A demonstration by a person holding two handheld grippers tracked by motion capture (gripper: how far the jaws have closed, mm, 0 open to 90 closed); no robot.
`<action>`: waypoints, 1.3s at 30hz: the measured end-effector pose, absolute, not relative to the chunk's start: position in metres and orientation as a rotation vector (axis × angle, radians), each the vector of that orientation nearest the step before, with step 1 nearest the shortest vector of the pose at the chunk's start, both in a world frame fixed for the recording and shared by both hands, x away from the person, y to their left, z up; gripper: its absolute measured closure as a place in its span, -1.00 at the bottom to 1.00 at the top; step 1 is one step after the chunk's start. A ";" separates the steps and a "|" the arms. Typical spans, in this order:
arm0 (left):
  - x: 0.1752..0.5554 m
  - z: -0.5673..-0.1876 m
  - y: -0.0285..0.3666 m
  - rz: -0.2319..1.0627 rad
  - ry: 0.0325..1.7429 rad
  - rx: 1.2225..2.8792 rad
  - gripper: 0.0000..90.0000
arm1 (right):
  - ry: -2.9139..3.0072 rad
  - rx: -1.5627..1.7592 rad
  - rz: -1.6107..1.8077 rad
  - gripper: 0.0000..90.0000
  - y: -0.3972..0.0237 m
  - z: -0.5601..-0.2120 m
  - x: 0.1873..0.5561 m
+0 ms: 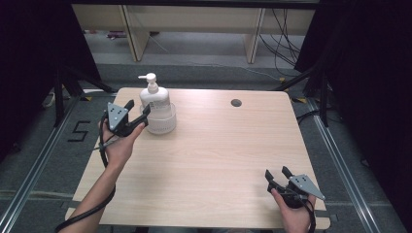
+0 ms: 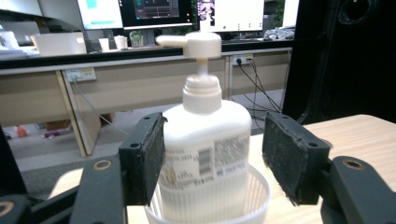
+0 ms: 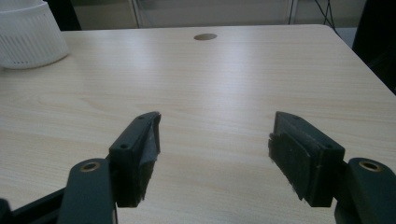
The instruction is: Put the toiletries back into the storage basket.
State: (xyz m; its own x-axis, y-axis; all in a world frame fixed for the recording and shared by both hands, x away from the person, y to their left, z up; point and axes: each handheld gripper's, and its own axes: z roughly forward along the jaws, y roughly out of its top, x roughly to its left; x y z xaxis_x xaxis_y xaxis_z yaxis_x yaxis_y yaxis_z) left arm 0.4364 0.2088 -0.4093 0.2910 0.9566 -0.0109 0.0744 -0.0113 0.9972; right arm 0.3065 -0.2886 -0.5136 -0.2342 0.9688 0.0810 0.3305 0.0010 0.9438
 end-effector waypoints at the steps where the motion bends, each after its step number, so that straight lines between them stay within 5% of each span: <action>1: 0.434 -0.411 0.209 0.953 1.039 1.394 -0.15 | 1.626 1.359 1.255 -0.26 -0.289 -0.514 0.307; 39: 0.349 -0.524 0.244 0.937 1.098 1.449 -0.12 | 1.650 1.390 1.226 -0.26 -0.286 -0.513 0.306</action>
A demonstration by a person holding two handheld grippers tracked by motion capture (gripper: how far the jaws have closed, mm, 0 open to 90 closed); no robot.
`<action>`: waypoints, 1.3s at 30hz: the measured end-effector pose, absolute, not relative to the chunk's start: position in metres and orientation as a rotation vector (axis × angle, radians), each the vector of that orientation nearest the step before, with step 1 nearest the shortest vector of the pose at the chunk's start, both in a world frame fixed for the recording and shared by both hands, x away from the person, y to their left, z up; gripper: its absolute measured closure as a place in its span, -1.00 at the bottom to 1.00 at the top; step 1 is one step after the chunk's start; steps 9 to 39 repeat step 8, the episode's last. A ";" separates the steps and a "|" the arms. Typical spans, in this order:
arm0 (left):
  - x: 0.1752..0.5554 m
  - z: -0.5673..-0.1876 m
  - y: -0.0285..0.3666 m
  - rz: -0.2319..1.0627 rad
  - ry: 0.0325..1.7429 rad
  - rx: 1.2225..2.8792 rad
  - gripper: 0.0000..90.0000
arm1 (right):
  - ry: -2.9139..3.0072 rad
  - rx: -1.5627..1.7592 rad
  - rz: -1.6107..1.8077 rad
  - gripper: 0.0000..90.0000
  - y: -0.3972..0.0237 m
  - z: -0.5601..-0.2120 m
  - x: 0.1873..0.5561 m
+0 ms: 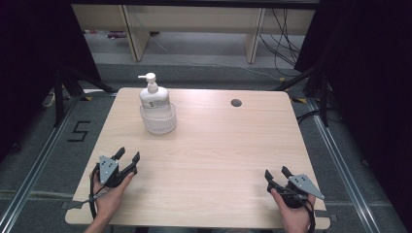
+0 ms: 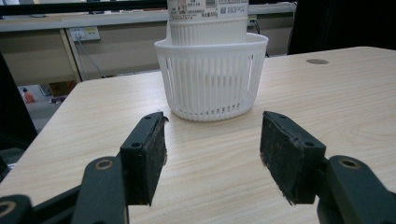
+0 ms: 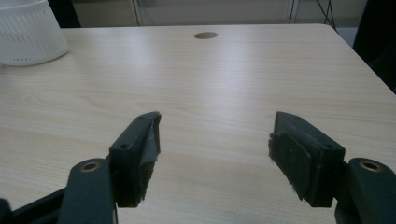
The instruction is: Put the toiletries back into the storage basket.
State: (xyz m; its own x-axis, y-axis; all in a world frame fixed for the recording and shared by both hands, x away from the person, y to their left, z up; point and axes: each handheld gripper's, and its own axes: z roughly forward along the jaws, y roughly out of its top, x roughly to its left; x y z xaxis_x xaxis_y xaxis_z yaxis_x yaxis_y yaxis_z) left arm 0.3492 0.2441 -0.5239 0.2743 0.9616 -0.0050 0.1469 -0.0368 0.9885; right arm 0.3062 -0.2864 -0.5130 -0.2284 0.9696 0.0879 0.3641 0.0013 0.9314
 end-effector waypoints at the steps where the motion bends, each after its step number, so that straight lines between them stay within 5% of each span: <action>1: 0.348 -0.525 0.244 0.937 1.109 1.452 -0.12 | 1.652 1.388 1.228 -0.26 -0.287 -0.513 0.306; 39: 0.350 -0.525 0.246 0.939 1.128 1.448 -0.12 | 1.660 1.389 1.260 -0.26 -0.287 -0.513 0.307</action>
